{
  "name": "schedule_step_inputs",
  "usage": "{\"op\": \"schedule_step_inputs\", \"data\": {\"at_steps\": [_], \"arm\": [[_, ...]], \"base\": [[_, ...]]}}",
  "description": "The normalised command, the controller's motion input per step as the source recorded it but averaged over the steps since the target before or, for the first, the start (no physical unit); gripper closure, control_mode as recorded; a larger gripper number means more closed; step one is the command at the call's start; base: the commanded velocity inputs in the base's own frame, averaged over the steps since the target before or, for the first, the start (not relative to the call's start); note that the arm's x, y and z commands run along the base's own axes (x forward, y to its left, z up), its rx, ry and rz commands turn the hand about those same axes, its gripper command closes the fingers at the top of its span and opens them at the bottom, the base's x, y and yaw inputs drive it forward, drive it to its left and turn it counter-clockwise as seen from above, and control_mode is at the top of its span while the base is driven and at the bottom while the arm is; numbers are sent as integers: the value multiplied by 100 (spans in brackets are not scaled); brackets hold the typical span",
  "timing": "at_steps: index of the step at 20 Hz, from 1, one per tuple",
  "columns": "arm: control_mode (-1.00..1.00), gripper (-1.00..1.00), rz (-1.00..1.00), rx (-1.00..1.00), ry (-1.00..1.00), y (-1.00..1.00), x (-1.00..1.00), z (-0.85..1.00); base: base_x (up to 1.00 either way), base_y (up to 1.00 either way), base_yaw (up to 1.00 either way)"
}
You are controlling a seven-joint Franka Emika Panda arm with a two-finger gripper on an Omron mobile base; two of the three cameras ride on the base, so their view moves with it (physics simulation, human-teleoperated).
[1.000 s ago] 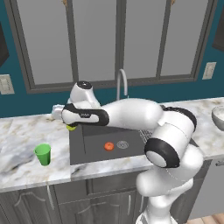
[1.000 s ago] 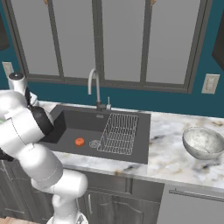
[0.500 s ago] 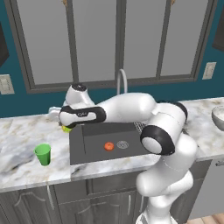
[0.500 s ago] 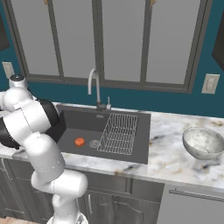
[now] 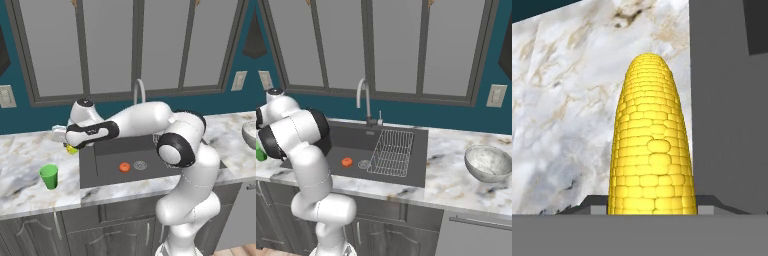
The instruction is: Remove the squash and corn from the sink. Then move the bowl and cup from the counter to the sink for washing.
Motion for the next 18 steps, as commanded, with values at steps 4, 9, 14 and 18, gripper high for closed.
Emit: {"op": "schedule_step_inputs", "data": {"at_steps": [4,9,14,18], "arm": [[-100,100,-4,0,0,13,1,-18],[-100,100,-8,-4,0,11,0,-15],[-100,100,-9,-5,0,7,4,-12],[-100,100,-7,-1,0,6,8,-9]], "base": [[0,0,0],[0,0,0],[0,0,0],[0,0,0]]}}
